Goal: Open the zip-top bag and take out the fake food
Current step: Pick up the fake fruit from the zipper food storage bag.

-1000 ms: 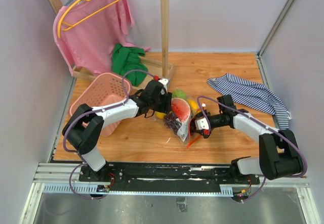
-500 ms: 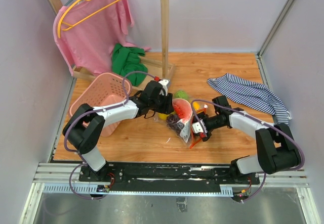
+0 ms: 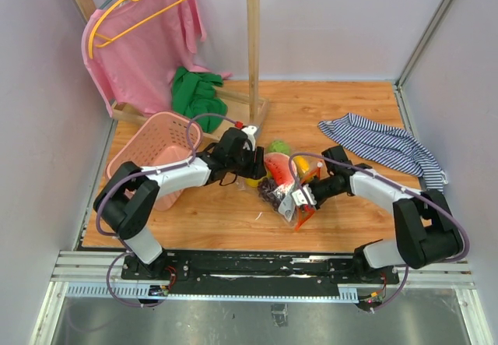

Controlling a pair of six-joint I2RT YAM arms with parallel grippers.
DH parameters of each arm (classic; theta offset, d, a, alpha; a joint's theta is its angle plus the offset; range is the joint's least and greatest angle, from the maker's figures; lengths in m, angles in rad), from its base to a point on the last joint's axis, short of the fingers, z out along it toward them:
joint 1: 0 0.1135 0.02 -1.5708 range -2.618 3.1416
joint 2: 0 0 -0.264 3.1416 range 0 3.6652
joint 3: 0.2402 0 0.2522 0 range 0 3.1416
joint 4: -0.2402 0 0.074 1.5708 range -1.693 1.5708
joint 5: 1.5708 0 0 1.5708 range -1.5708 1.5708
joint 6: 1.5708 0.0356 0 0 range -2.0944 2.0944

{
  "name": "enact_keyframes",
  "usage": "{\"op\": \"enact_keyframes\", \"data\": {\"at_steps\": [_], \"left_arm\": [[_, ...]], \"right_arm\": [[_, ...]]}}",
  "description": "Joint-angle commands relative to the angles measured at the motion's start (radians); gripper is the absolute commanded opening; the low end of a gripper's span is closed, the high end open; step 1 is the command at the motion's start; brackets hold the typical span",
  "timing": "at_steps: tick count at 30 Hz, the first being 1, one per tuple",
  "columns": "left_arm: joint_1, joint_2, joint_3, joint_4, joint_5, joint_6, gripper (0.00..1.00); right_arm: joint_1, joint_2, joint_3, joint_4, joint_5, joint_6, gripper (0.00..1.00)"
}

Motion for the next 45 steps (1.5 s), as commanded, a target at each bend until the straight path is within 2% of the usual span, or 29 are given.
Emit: {"op": "enact_keyframes", "data": {"at_steps": [1, 7, 14, 20, 27, 33, 45], "left_arm": [[-0.004, -0.067, -0.041, -0.055, 0.006, -0.023, 0.57], [-0.004, -0.214, -0.074, -0.035, 0.002, -0.064, 0.62], [-0.028, -0.349, -0.113, -0.014, 0.006, -0.108, 0.67], [-0.126, -0.390, -0.099, -0.004, -0.052, -0.119, 0.69], [-0.197, -0.443, -0.148, 0.092, -0.113, -0.133, 0.71], [-0.199, -0.493, -0.211, 0.144, -0.114, -0.147, 0.71], [-0.197, -0.609, -0.311, 0.242, -0.073, -0.168, 0.77]], "right_arm": [[-0.040, -0.071, 0.057, -0.143, -0.013, -0.005, 0.10], [-0.081, -0.129, 0.129, -0.304, -0.089, -0.004, 0.01], [-0.111, -0.172, 0.154, -0.405, -0.081, 0.062, 0.01], [-0.167, -0.227, 0.198, -0.497, -0.116, 0.133, 0.01], [-0.202, -0.288, 0.215, -0.579, -0.070, 0.167, 0.01], [-0.268, -0.293, 0.211, -0.675, -0.022, 0.075, 0.01], [-0.429, -0.276, 0.241, -0.907, -0.091, -0.136, 0.01]]}}
